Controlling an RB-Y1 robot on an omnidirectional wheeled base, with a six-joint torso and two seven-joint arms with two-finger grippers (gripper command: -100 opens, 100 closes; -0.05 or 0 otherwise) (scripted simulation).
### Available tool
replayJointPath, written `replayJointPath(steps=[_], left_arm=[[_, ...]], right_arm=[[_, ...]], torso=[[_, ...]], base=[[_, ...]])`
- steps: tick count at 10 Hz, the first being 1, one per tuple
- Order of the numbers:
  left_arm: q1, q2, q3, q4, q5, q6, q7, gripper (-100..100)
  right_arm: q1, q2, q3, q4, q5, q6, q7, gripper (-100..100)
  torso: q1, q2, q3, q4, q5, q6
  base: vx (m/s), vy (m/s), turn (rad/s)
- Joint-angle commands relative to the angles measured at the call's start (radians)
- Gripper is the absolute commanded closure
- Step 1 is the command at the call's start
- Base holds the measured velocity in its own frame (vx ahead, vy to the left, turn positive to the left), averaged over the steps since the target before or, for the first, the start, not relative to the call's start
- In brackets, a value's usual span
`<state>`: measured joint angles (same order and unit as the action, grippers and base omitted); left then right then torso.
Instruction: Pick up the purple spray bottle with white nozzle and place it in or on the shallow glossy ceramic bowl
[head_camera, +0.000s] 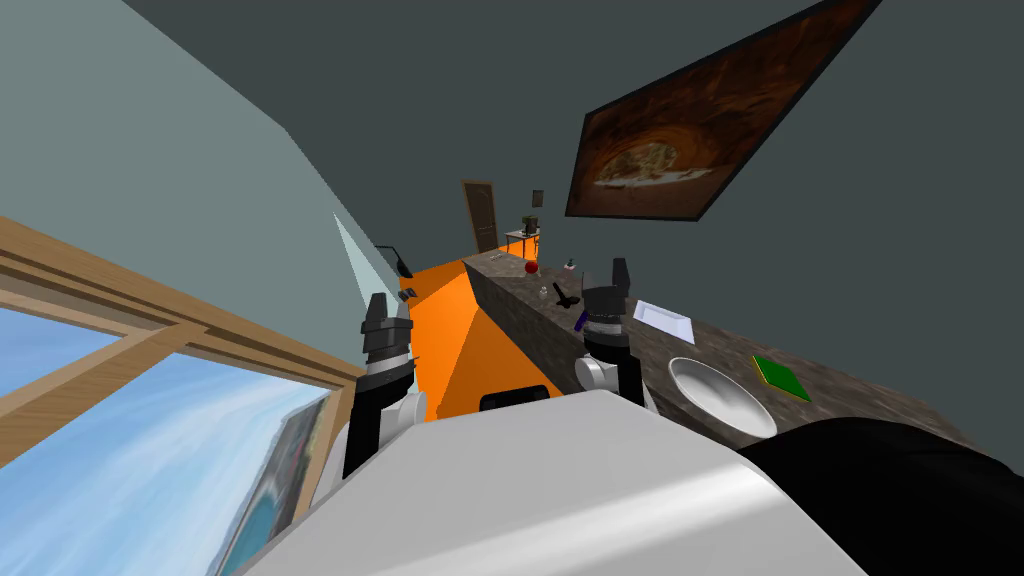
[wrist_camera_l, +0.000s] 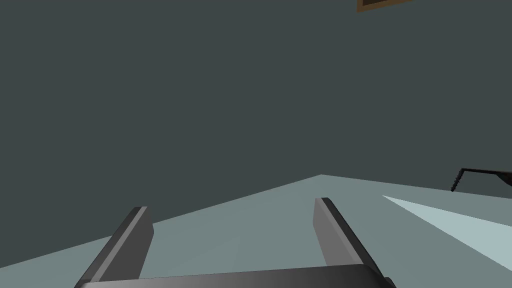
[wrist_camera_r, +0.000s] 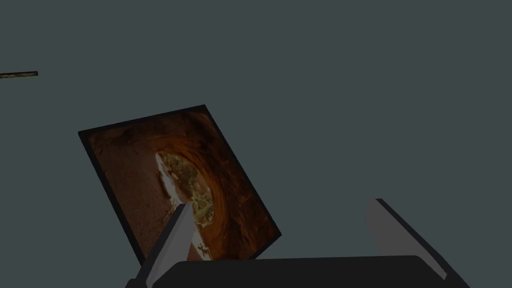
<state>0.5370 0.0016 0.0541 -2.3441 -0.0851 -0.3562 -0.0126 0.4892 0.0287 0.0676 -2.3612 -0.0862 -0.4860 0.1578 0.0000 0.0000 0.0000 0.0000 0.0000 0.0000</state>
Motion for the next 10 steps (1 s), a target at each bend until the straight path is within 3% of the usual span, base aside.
replayJointPath(steps=[1, 4, 5, 10], left_arm=[[0.000, 0.000, 0.000, 0.000, 0.000, 0.000, 0.000, 0], [0.000, 0.000, 0.000, 0.000, 0.000, 0.000, 0.000, 0], [0.000, 0.000, 0.000, 0.000, 0.000, 0.000, 0.000, 0], [0.000, 0.000, 0.000, 0.000, 0.000, 0.000, 0.000, 0]], right_arm=[[0.011, -0.035, -0.011, 0.004, 0.011, 0.019, 0.010, -100], [0.036, -0.087, -0.035, 0.012, 0.037, 0.062, 0.035, -100], [0.059, -0.117, -0.058, 0.020, 0.061, 0.100, 0.057, -100], [0.130, -0.172, -0.127, 0.046, 0.135, 0.214, 0.133, -100]], torso=[[0.000, 0.000, 0.000, 0.000, 0.000, 0.000], [0.003, -0.003, -0.002, -0.001, 0.001, 0.000], [0.004, -0.003, -0.002, -0.001, 0.001, 0.000], [0.006, -0.005, -0.003, -0.001, 0.001, 0.000]], base=[[0.019, 0.025, -0.040], [0.044, 0.053, -0.055], [0.062, 0.093, -0.122], [0.079, 0.099, -0.110]])
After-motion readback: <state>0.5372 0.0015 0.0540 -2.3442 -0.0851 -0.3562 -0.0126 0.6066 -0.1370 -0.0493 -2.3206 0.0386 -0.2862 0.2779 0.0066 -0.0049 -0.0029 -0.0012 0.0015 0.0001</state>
